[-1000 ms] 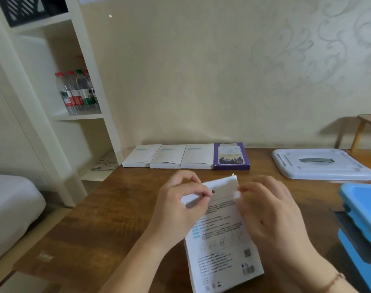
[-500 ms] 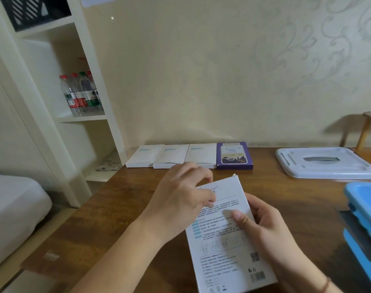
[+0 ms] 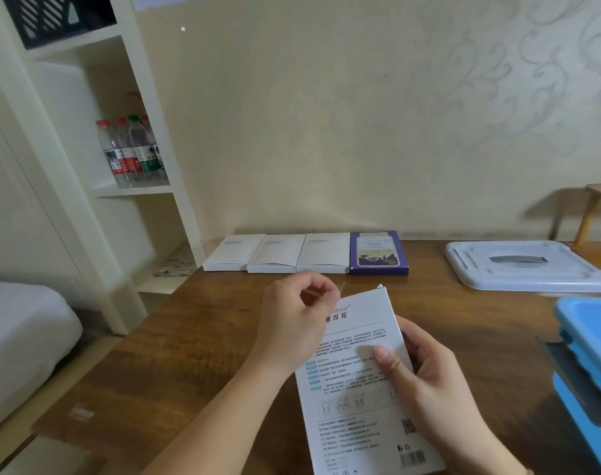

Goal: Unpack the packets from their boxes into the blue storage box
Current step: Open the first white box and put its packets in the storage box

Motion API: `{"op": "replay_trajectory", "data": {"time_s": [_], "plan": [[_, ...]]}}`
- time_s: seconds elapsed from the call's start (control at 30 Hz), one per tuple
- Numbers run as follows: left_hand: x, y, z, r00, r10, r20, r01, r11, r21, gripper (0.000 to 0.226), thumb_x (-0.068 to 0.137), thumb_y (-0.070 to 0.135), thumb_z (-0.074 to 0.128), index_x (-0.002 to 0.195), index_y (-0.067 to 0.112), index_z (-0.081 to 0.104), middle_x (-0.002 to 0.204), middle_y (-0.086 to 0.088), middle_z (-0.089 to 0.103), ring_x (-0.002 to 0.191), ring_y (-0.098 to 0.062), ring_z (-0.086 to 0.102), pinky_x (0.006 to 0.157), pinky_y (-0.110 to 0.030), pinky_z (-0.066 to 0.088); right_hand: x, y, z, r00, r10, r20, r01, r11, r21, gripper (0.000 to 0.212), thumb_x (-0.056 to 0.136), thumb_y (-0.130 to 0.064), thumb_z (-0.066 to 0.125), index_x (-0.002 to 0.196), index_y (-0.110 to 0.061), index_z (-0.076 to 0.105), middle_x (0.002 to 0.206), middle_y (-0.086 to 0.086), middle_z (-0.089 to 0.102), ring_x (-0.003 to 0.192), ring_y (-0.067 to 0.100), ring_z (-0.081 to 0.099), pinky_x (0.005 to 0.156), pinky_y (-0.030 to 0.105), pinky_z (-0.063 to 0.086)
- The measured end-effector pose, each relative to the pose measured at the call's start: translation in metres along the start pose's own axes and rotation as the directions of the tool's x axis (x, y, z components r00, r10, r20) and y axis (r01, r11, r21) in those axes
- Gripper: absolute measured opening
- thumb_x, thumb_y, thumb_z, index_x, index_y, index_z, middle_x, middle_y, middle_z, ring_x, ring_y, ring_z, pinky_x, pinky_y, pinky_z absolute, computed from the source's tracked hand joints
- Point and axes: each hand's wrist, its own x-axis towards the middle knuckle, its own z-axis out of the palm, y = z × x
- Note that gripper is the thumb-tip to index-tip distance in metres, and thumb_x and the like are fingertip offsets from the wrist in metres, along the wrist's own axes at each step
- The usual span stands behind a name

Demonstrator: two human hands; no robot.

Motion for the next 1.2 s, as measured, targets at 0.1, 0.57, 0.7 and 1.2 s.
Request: {"op": "replay_trajectory", "data": {"time_s": [0.1, 0.57, 0.7, 1.2], "plan": [[0.006, 0.004, -0.001, 0.99, -0.138, 0.03, 0.141, 0.982, -0.122, 0.018, 0.092, 0.015, 0.066, 0.074, 0.019, 0.068, 0.068, 0.009, 0.068, 0.064, -0.007, 0.067, 0.05, -0.015, 0.045, -0.003, -0.002, -0.001, 1.0, -0.013, -0.014, 0.013, 1.0, -0.014, 0.044, 0.081, -0.035, 0.066, 0.125, -0.031, 0.061, 0.11, -0.006, 0.074, 0.097, 0.017, 0.072, 0.079, 0.044, 0.059], [0.015, 0.016, -0.008, 0.882, -0.419, 0.215, 0.471, 0.793, -0.387, 0.031, 0.1, 0.026, 0.054, 0.075, 0.008, 0.058, 0.07, -0.007, 0.07, 0.064, -0.027, 0.072, 0.049, -0.027, 0.049, -0.011, -0.006, -0.002, 0.995, -0.101, -0.011, 0.1, 0.994, -0.033, 0.039, 0.082, -0.036, 0.067, 0.12, -0.04, 0.062, 0.112, -0.006, 0.073, 0.101, 0.016, 0.071, 0.077, 0.035, 0.059], [0.014, 0.021, -0.01, 0.937, -0.291, 0.193, 0.347, 0.84, -0.417, 0.024, 0.096, 0.016, 0.056, 0.075, 0.004, 0.06, 0.068, -0.004, 0.065, 0.055, -0.016, 0.062, 0.047, -0.022, 0.045, -0.007, -0.015, -0.007, 0.999, -0.047, 0.02, 0.045, 0.995, 0.089, 0.041, 0.077, -0.051, 0.07, 0.116, -0.04, 0.063, 0.109, 0.0, 0.074, 0.099, 0.022, 0.071, 0.078, 0.037, 0.058], [-0.019, -0.003, -0.012, 0.835, -0.413, 0.364, 0.55, 0.617, -0.563, 0.037, 0.074, 0.054, 0.067, 0.084, 0.019, 0.073, 0.092, -0.012, 0.072, 0.085, -0.027, 0.067, 0.082, -0.042, 0.046, 0.046, -0.069, -0.015, 0.999, -0.033, 0.034, 0.038, 0.987, -0.154, 0.018, 0.079, -0.036, 0.079, 0.083, -0.019, 0.074, 0.076, 0.006, 0.073, 0.067, 0.012, 0.063, 0.061, 0.026, 0.048]]}}
